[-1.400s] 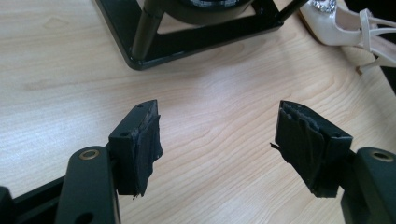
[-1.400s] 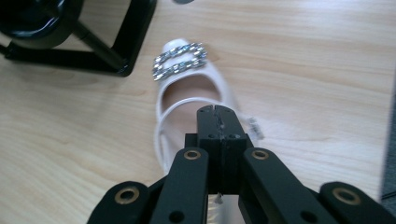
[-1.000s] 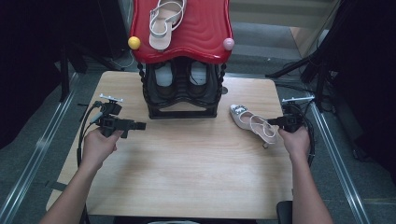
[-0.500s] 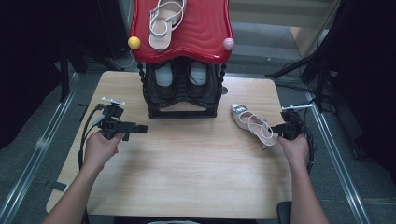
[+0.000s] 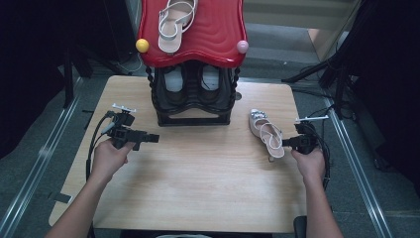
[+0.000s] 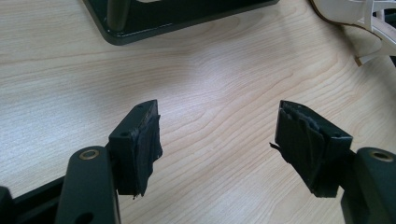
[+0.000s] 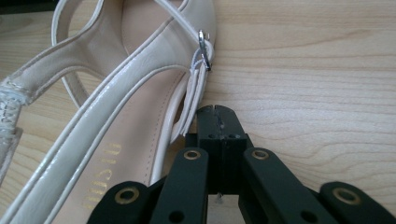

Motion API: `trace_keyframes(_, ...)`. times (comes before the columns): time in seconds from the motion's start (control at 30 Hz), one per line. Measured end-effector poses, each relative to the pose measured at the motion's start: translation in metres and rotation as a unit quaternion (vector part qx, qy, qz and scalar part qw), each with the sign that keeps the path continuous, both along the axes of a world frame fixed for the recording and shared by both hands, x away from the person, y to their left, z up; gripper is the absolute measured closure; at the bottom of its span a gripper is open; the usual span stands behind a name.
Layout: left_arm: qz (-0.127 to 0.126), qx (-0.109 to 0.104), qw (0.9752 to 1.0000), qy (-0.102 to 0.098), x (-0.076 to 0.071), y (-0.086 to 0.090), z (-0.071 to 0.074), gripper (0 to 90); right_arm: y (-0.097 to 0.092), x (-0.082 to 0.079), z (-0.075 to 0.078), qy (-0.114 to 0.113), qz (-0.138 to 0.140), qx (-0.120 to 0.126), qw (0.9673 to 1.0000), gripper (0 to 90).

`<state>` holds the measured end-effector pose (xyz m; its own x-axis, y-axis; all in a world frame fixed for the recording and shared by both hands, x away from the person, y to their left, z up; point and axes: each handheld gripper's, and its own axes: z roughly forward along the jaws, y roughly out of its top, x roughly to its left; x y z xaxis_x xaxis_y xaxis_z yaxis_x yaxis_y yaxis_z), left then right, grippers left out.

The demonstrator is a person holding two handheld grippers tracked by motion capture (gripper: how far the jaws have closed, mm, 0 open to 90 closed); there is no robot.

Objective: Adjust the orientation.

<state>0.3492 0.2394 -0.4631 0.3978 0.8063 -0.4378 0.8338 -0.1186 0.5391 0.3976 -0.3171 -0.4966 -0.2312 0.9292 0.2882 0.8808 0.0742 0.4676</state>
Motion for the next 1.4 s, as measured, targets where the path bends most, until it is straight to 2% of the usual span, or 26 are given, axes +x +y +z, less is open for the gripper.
trace_keyframes(0.17, 0.0, 0.002, 1.0, 0.0, 0.001, 0.0, 0.0, 31.4, -0.003, -0.003, 0.004, -0.019, -0.007, 0.006, 0.9998, 90.0)
trace_keyframes(0.3, 0.0, 0.002, 1.0, 0.001, 0.001, 0.0, -0.001, 31.4, -0.007, -0.004, 0.014, -0.04, -0.015, 0.024, 0.9988, 89.1)
trace_keyframes(0.53, -0.003, 0.011, 0.9999, 0.003, 0.002, -0.002, -0.002, 31.4, 0.005, -0.002, 0.03, -0.056, 0.001, 0.028, 0.998, 77.5)
trace_keyframes(0.67, -0.006, 0.014, 0.9999, 0.004, 0.001, -0.002, -0.002, 31.4, 0.01, 0.001, 0.033, -0.052, 0.0, 0.025, 0.9983, 67.6)
trace_keyframes(0.8, -0.006, 0.014, 0.9999, 0.004, 0.001, -0.001, -0.002, 31.4, 0.012, 0.005, 0.039, -0.054, -0.003, 0.036, 0.9979, 62.8)
trace_keyframes(0.9, -0.008, 0.017, 0.9998, 0.006, 0.002, -0.001, -0.002, 31.5, 0.017, 0.01, 0.043, -0.052, 0.002, 0.034, 0.9981, 58.0)
trace_keyframes(0.97, -0.008, 0.018, 0.9998, 0.006, 0.002, -0.001, -0.002, 31.5, 0.021, 0.014, 0.045, -0.05, 0.004, 0.034, 0.9982, 51.2)
trace_keyframes(1.03, -0.008, 0.019, 0.9998, 0.006, 0.001, 0.0, -0.003, 31.4, 0.025, 0.02, 0.044, -0.045, 0.009, 0.05, 0.9977, 45.4)
trace_keyframes(1.17, -0.009, 0.022, 0.9997, 0.007, 0.001, -0.001, -0.004, 31.5, 0.033, 0.028, 0.04, -0.036, 0.022, 0.056, 0.9975, 34.2)
trace_keyframes(1.2, -0.011, 0.025, 0.9996, 0.007, 0.002, -0.001, -0.004, 31.5, 0.035, 0.03, 0.038, -0.038, 0.024, 0.055, 0.9975, 32.2)
trace_keyframes(1.3, -0.012, 0.025, 0.9996, 0.008, 0.002, -0.001, -0.005, 31.4, 0.041, 0.034, 0.034, -0.019, 0.026, 0.039, 0.9987, 21.3)
trace_keyframes(1.4, -0.011, 0.025, 0.9996, 0.008, 0.001, 0.0, -0.005, 31.5, 0.045, 0.038, 0.031, -0.012, 0.026, 0.028, 0.9992, 17.8)
